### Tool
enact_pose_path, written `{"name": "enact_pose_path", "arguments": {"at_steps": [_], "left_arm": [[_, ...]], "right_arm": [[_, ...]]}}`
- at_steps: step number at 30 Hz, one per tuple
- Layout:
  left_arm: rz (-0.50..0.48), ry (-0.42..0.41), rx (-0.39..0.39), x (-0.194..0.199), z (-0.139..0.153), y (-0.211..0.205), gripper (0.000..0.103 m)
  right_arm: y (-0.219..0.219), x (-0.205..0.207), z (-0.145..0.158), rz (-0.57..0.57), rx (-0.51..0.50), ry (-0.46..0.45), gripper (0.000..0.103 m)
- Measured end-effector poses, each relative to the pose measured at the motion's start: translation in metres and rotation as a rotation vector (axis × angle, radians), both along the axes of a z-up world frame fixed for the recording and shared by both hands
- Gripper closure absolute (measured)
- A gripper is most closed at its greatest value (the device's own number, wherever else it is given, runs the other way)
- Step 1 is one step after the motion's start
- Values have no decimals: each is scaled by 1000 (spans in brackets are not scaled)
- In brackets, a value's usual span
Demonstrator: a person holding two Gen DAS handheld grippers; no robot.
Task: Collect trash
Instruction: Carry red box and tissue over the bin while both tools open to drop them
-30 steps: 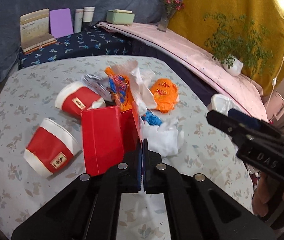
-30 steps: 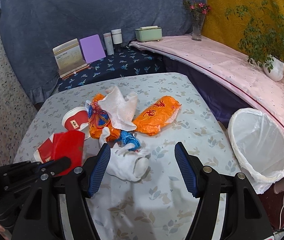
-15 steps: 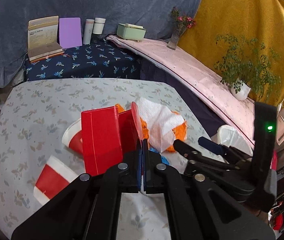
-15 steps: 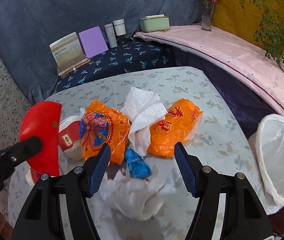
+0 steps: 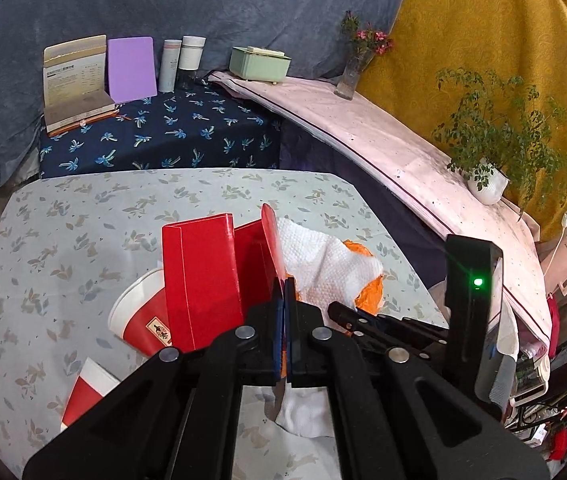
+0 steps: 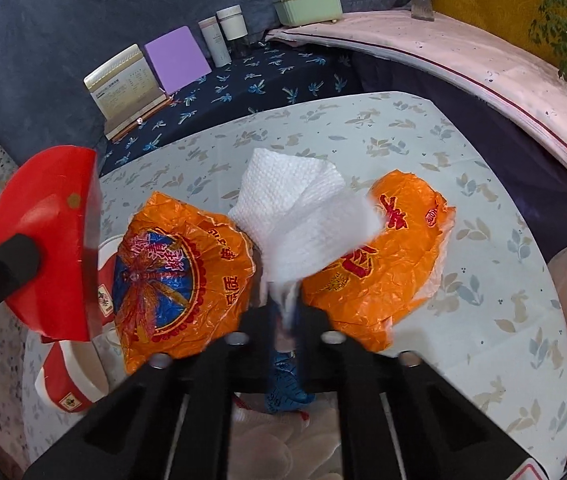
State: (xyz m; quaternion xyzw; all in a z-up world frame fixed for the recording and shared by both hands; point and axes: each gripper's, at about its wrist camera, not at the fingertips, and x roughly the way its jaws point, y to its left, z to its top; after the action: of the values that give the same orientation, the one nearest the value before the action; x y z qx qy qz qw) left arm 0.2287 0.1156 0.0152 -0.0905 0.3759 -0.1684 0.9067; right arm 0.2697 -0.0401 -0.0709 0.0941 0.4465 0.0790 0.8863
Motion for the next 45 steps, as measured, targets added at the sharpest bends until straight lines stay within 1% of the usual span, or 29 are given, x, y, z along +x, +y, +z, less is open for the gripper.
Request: {"name": "enact_pose_path", "arguments": {"at_steps": [4,7,10,12,16,21,26,33,39,42,45], "left_arm": [[-14,-6,4,0,6,-9,103],[-29,-17,8,-1,13,-21,103],[-58,-28,-9,-5,24,-37,103],[-79,-40,-15,-7,32,-49,103],[-135,-55,-29,-11,45,-80,103],[-213,-46,-50,-17,53,-127,103],[-291,-36,-49,-25,53,-179,103],[-401,2,-44,-35,41,-256,103],[-476,45,-45,-39,22,-307,103],[-495,49,-35,-39,12,-325,102],[-501,57,-32,-38,5,-338,102]], "right_arm": [[-11,-10,24,-11,12,-54,100],[-24,-19,49,-22,18,-104,100],[-41,-28,75,-36,16,-155,100],[-55,-37,93,-52,-2,-192,100],[-88,-54,120,-93,-17,-245,100],[-140,-77,138,-170,-39,-279,100],[-192,-95,138,-257,-58,-276,100],[-256,-115,116,-361,-73,-215,100],[-292,-125,94,-415,-75,-168,99],[-305,-129,84,-436,-72,-154,98],[-316,-132,79,-449,-61,-145,94]]}}
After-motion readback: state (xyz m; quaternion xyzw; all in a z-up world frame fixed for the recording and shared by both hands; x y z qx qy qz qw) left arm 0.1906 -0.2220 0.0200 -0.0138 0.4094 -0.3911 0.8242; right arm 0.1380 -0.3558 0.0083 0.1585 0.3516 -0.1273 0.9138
